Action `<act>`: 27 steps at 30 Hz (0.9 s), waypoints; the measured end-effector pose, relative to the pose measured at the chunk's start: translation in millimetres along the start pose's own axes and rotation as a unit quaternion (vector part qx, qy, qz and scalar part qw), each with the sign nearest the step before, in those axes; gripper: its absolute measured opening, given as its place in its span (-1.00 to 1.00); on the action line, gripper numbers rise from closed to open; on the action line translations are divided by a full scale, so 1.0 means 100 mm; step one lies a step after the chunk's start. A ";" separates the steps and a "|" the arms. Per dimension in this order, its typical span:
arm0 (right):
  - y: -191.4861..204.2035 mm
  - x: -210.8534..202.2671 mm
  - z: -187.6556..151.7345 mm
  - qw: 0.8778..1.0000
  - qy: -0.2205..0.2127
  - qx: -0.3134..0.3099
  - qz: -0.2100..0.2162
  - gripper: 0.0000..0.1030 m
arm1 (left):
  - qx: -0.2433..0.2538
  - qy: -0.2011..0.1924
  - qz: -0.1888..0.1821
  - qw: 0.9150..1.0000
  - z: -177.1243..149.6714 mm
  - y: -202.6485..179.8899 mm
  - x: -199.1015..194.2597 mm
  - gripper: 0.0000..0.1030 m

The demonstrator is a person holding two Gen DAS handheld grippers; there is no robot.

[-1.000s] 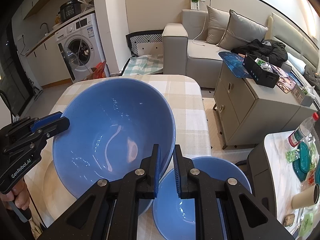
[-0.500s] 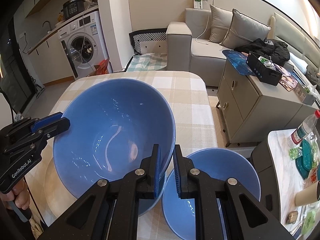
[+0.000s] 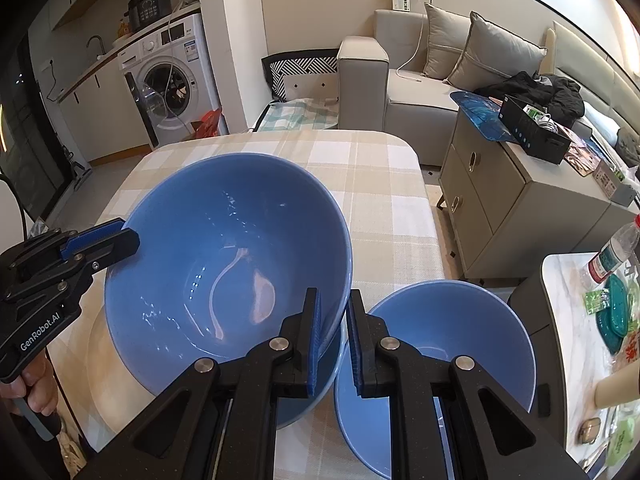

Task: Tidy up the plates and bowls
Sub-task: 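Carry the gripped blue bowl with both grippers and lower it onto the table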

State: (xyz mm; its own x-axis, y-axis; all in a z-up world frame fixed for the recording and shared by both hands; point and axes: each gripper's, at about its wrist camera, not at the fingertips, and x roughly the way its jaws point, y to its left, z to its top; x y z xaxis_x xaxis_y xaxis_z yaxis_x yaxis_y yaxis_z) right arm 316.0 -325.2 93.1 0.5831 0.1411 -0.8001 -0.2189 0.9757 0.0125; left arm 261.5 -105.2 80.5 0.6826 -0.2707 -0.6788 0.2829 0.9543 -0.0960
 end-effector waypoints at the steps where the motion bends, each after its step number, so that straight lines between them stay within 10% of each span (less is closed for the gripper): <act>1: 0.00 0.00 0.00 1.000 0.000 -0.001 0.000 -0.75 | 0.001 0.001 0.000 1.000 0.00 0.00 0.01 -0.68; 27: 0.07 0.02 -0.18 1.000 0.020 -0.016 -0.014 -0.75 | 0.003 0.018 -0.005 1.000 -0.21 -0.02 0.07 -0.68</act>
State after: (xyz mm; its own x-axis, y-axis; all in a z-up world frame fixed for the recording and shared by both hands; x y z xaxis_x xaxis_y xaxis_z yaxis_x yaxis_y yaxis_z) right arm 301.8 -321.3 80.6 0.5585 0.1057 -0.8227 -0.2271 0.9734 -0.0291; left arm 251.6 -106.1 60.7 0.6548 -0.2747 -0.7041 0.2929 0.9511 -0.0986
